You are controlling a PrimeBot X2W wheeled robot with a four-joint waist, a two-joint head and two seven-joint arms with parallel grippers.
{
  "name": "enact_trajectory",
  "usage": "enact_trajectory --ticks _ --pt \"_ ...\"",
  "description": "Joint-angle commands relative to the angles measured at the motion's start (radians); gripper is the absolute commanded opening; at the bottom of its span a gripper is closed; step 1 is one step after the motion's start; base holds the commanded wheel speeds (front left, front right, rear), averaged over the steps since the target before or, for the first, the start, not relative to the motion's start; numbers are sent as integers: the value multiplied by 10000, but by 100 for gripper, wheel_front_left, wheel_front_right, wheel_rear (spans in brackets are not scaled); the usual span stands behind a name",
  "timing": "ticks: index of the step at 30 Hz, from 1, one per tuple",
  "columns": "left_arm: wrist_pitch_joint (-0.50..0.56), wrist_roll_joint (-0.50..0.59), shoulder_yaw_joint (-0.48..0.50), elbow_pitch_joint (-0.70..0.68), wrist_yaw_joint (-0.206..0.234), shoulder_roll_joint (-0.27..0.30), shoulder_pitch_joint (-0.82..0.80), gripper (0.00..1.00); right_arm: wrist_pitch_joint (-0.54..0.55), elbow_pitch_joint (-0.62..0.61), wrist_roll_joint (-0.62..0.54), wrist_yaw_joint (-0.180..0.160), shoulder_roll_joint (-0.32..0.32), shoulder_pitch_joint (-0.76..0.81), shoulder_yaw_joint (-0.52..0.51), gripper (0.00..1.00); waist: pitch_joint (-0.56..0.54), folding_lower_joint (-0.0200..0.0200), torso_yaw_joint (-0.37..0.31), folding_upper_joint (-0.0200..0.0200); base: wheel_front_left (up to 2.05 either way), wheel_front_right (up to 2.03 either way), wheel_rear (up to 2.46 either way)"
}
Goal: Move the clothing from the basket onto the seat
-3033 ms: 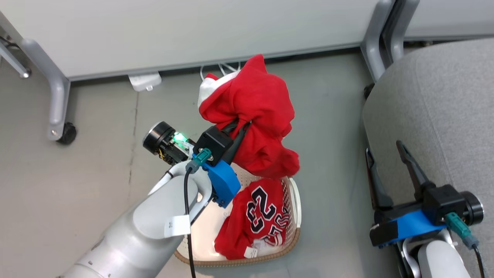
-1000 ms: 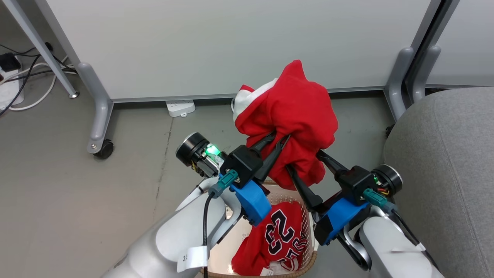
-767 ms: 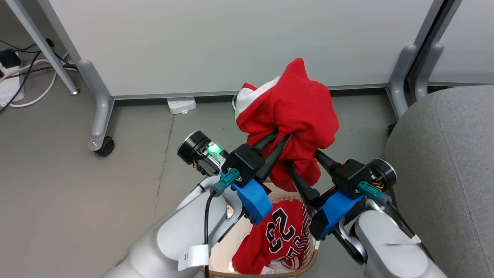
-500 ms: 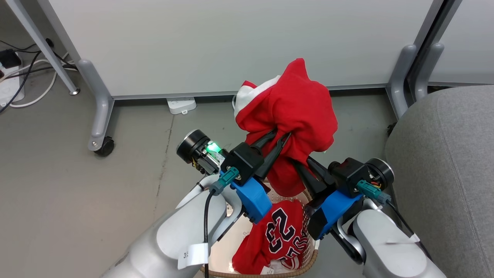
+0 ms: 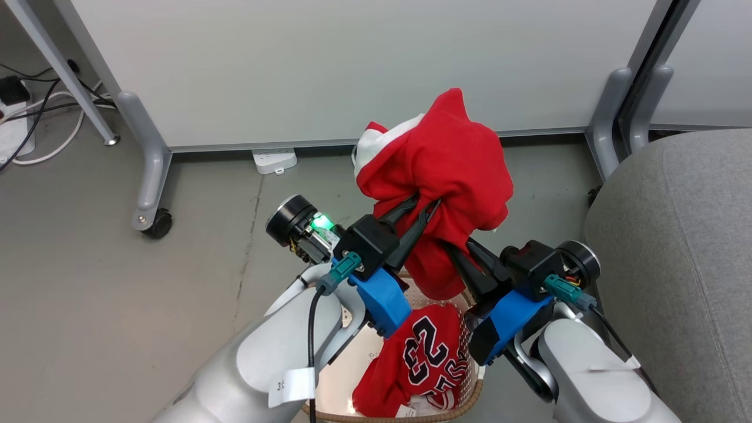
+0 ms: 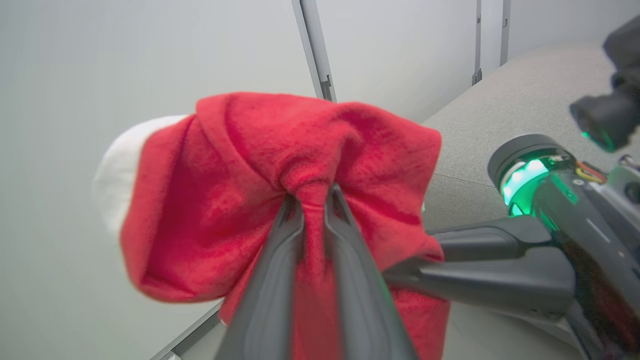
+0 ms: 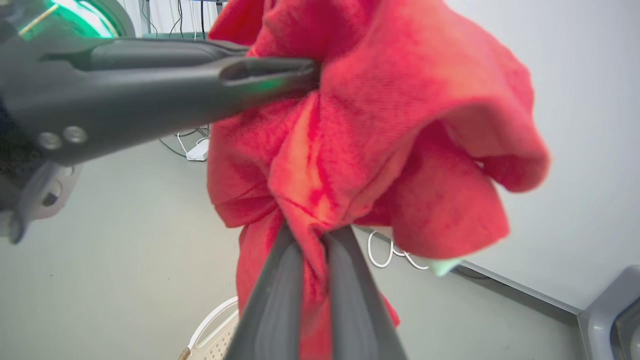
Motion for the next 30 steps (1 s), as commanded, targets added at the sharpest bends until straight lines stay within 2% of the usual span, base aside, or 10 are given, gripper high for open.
enact_trajectory --ticks 1,2,18,30 --pt "-48 47 67 8 61 -15 8 36 -35 -62 -18 1 -58 42 -1 0 15 -1 0 -1 0 0 0" --pt "-48 80 86 -8 61 -21 9 100 -35 -71 -16 1 -65 40 -3 0 28 -1 0 -1 0 0 0" --pt "-48 268 250 37 35 -1 127 100 -35 -233 -64 1 -118 315 -335 0 181 -1 -283 -1 0 0 0" --pt "-40 366 251 -110 -40 51 -28 100 -36 -760 -367 1 -291 443 -1408 0 808 -1 -1117 -1 0 0 0"
